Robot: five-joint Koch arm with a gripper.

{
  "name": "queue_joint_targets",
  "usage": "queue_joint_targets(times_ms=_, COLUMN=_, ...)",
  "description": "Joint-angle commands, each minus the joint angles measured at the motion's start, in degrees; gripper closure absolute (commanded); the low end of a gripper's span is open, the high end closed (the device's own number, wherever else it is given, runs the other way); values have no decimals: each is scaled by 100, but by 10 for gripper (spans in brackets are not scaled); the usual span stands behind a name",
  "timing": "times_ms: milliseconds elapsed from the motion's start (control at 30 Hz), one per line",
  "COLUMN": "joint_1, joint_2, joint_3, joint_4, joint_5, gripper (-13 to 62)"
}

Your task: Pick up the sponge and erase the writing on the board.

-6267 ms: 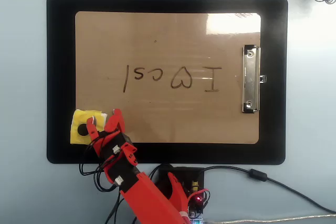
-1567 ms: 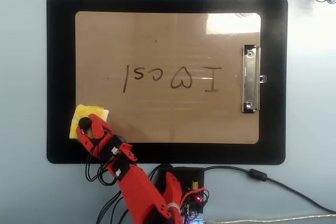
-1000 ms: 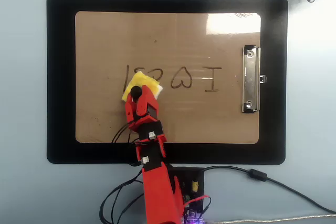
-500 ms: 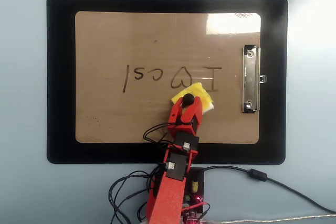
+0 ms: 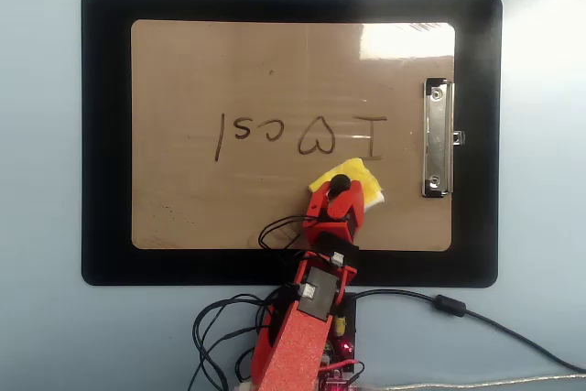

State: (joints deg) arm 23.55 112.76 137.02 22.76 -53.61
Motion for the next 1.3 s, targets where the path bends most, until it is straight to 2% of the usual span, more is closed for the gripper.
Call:
queue_joint_targets(times_ms=0, joint_1=316, joint_2=-299, joint_3=-439, joint_4=378, joint_5=132, gripper=574)
queue_joint_targets(times_ms=133, joint_1=396, joint_2=-1222, joint_3=-932, joint_4=105, joint_5=132, gripper=574)
queue_joint_targets(times_ms=300, joint_1=369, joint_2=-2830, joint_3=-2470, joint_4=-519, joint_5=105, gripper=575)
queue_joint_targets(times_ms=433, joint_1=308, joint_2=-3533, joint_3=-3129, joint_4=-571, joint_5=0, gripper=574)
queue_joint_targets(times_ms=533, joint_1=378, joint_2=-3208, joint_3=-2672, joint_4=-369, joint_5=-62, gripper=574)
queue_joint_targets(times_ms=633, joint_1=519, joint_2=-1687, joint_3=-1389, joint_4=-308, joint_5=-88, gripper=574)
queue_joint_targets(times_ms=767, joint_1=519, joint_2=-650, joint_3=-272, joint_4=-325, joint_5=-202, gripper=574)
queue_joint_targets(times_ms=867, joint_1=387, joint_2=-1011, joint_3=-439, joint_4=-554, joint_5=-378, gripper=574)
queue_joint_targets(times_ms=1033, joint_1=-105, joint_2=-3524, joint_3=-2602, joint_4=-1397, joint_5=-817, gripper=574)
queue_joint_targets(times_ms=1100, joint_1=-114, joint_2=-4122, joint_3=-3349, joint_4=-1389, joint_5=-844, gripper=574)
queue_joint_targets(times_ms=1200, joint_1=-229, joint_2=-4069, joint_3=-3322, joint_4=-1345, joint_5=-949, gripper=574)
queue_joint_targets(times_ms=1267, joint_1=-229, joint_2=-3401, joint_3=-2575, joint_4=-1195, joint_5=-967, gripper=574)
